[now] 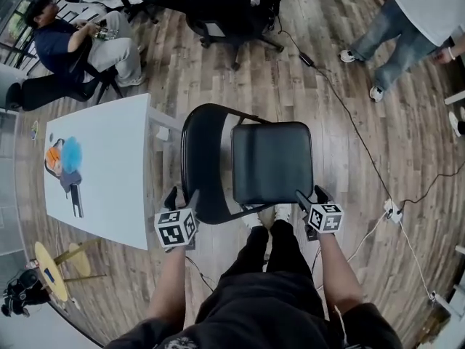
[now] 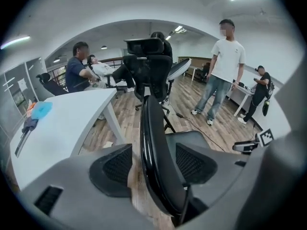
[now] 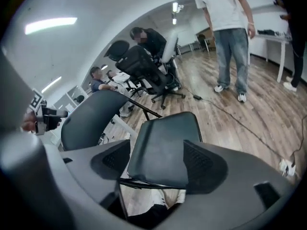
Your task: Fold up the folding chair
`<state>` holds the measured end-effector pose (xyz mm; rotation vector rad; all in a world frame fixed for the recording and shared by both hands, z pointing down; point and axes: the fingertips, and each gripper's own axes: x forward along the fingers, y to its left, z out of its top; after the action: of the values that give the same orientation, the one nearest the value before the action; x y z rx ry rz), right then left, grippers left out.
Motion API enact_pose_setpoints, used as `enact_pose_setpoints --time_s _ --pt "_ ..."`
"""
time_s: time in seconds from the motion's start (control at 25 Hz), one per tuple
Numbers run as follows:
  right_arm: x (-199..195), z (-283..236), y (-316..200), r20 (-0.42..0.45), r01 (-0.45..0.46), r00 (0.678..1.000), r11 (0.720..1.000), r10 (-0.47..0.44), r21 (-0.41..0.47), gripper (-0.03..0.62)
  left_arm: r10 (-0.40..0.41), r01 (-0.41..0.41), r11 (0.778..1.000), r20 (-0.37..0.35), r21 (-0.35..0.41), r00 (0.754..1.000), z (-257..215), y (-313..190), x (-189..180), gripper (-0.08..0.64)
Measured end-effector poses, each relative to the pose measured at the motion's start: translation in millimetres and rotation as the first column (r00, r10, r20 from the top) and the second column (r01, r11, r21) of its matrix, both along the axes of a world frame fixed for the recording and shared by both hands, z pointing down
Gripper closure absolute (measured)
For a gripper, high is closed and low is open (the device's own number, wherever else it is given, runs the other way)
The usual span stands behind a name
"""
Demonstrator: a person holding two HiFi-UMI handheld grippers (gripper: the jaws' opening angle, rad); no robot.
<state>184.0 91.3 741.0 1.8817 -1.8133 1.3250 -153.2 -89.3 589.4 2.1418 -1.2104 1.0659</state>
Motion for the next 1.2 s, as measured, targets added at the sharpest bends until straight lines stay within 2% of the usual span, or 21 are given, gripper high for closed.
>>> enact_pose_setpoints --time_s 0.16,0.36,0.56,0.84,1.04,1.2 --pt "31 65 6 0.086 0.012 0.996 0.996 -0.004 -0.092 0.229 -0.016 0.017 0.999 0.045 -0.032 0.999 19 -9 12 0.282" --pt "57 136 10 0.178 0.039 0.984 0.987 -0.010 -0.159 0.212 -0.054 0.057 0.998 0.146 -0.017 0.988 40 -22 12 0.282" --pt "68 199 12 0.271 0.052 0.962 0.979 0.004 -0.199 0.202 -0.052 0.067 0.991 0.129 -0.114 0.990 74 -19 19 0.282" --pt "77 269 -1 0.326 0.126 0.944 0.970 -0.053 -0.208 0.195 -0.055 0.070 0.988 0.113 -0.135 0.992 101 -28 31 0.282" --pt "65 296 -1 0.424 0.199 0.900 0.962 -0.103 -0.188 0.190 -0.043 0.061 0.985 0.111 -0.159 0.993 107 -26 29 0.282" --pt "61 305 -5 0.523 0.240 0.841 0.961 -0.134 -0.140 0.189 -0.042 0.060 0.981 0.096 -0.185 0.994 111 -26 30 0.291"
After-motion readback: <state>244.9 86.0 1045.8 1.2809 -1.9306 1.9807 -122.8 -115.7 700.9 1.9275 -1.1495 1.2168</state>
